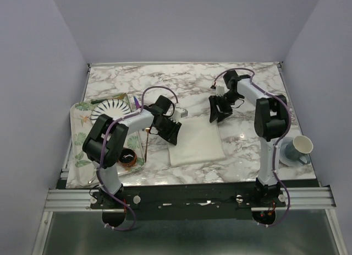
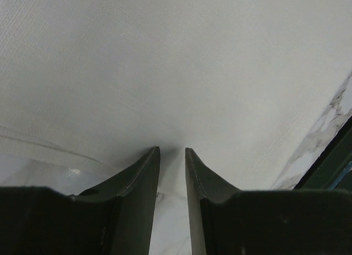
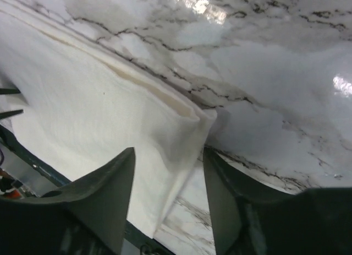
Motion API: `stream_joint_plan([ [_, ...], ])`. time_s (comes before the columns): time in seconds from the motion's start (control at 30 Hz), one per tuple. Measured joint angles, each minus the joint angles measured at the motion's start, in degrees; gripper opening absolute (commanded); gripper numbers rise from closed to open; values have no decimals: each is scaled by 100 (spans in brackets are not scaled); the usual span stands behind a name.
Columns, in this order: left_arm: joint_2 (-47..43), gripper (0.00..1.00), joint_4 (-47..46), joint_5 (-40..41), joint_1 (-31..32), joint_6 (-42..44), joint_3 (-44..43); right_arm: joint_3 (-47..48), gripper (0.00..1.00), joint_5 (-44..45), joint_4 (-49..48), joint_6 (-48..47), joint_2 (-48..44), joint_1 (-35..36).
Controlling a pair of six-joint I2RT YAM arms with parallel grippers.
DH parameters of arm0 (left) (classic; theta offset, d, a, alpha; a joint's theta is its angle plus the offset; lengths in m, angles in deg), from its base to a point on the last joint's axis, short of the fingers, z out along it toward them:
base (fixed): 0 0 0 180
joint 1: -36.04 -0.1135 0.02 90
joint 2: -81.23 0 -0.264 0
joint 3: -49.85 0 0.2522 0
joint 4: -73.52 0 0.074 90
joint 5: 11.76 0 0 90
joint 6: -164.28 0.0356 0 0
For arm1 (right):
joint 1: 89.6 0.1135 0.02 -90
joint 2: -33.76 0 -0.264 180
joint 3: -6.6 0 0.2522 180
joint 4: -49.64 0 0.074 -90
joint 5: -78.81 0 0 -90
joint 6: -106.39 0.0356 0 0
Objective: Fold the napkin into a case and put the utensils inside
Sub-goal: Rotate the lower triangle-folded napkin at the center of the board, then smooth out the lower triangle-folded napkin at the center of the board.
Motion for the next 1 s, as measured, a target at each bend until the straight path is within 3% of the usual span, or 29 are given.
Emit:
stream_joint_plan([
  [0.23,-44,41,400,35,-173,358,-2,-846,80,-636,-101,-317,-1244,-57],
  [0.4,-87,54,704,179,-264,656,-105,-1751,80,-1565,-470,-205,-2400,-57],
  [0.47,-111,61,876,151,-308,758,-271,-2273,85,-2026,-640,-61,-2730,-57],
  [0.57,-494,64,870,-278,-365,745,-284,-2949,90,-2610,-999,229,-2938,-57],
  [0.73,-1801,59,90,-1471,-385,31,466,-4092,91,-3152,-1539,940,-3064,48],
  [0.8,-2103,51,-278,-1954,-382,-428,973,-4190,89,-3228,-1733,1178,-3064,122],
  [0.87,-2153,44,-605,-2295,-372,-791,1375,-4201,81,-3324,-1974,1360,-3064,299],
  [1.0,-2100,40,-1484,-2848,-369,-1814,2319,-4201,66,-3593,-2308,1652,-2981,546],
])
